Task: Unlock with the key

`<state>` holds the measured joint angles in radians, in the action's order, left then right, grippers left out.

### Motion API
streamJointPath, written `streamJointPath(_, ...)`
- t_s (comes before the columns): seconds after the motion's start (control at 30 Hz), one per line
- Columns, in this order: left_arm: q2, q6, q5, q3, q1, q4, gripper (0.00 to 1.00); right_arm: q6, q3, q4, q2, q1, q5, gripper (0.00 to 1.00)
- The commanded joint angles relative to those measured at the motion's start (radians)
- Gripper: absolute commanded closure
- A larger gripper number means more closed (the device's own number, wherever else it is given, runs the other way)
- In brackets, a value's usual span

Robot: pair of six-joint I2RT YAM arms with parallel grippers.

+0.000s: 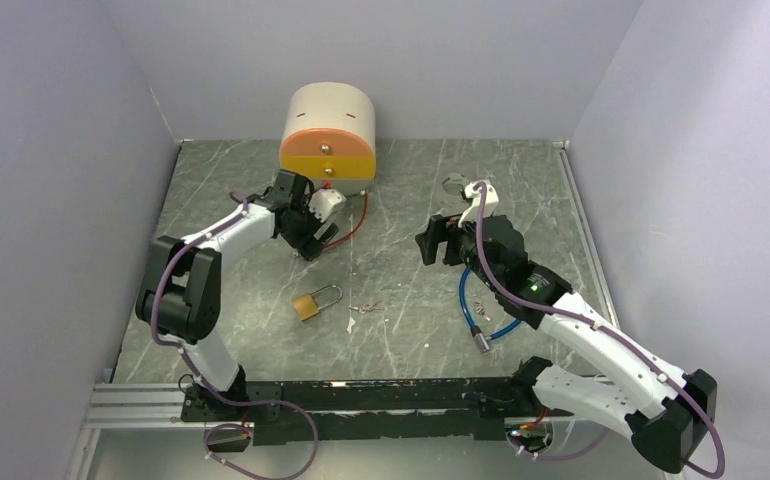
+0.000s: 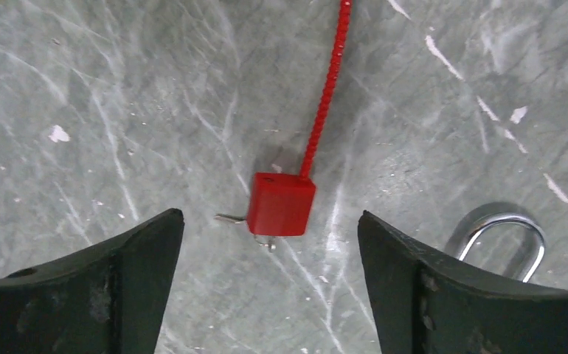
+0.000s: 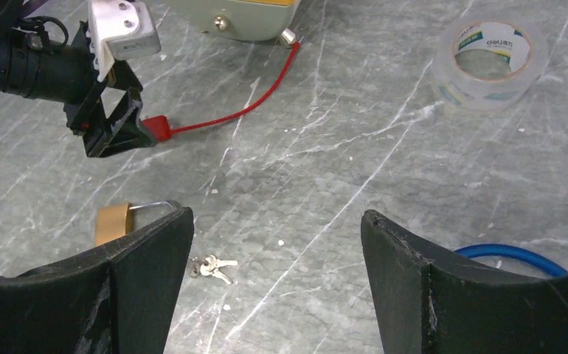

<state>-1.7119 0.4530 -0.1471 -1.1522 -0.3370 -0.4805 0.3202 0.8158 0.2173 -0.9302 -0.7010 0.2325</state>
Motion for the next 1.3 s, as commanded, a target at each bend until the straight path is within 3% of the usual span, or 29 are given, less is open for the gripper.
streamJointPath(0.0, 0.063, -0.036, 0.024, -0.011, 0.008, 0.035, 0.06, 0.055, -0.001, -0.029, -0.007, 0.000, -0.016, 0.15)
streamJointPath(0.17, 0.159, -0.166, -0.029, 0.020, 0.010, 0.058, 0.06, 0.091, 0.021, -0.011, -0.092, -0.002, -0.103, 0.17)
streamJointPath(0.3, 0.343, -0.401, -0.001, 0.146, 0.010, 0.190, 0.06, 0.120, 0.084, 0.069, -0.288, -0.021, -0.204, 0.22)
streamJointPath(0.47, 0.612, -0.684, 0.139, 0.368, 0.010, 0.403, 0.06, 0.110, 0.205, 0.163, -0.540, -0.100, -0.228, 0.31)
streamJointPath(0.6, 0.737, -0.852, 0.310, 0.394, 0.010, 0.298, 0.06, 0.057, 0.326, 0.211, -0.695, -0.174, -0.253, 0.39)
streamJointPath(0.73, 0.803, -0.930, 0.313, 0.385, 0.012, 0.199, 0.06, -0.030, 0.397, 0.194, -0.801, -0.225, -0.297, 0.47)
streamJointPath(0.83, 0.816, -0.956, 0.307, 0.381, 0.012, 0.147, 0.06, -0.065, 0.455, 0.196, -0.876, -0.234, -0.340, 0.65)
streamJointPath(1.0, 0.846, -0.994, 0.362, 0.417, 0.012, 0.137, 0.06, -0.072, 0.523, 0.228, -0.974, -0.235, -0.389, 0.68)
streamJointPath(1.27, 0.844, -1.003, 0.357, 0.436, 0.012, 0.135, 0.06, -0.110, 0.528, 0.309, -1.019, -0.236, -0.379, 0.60)
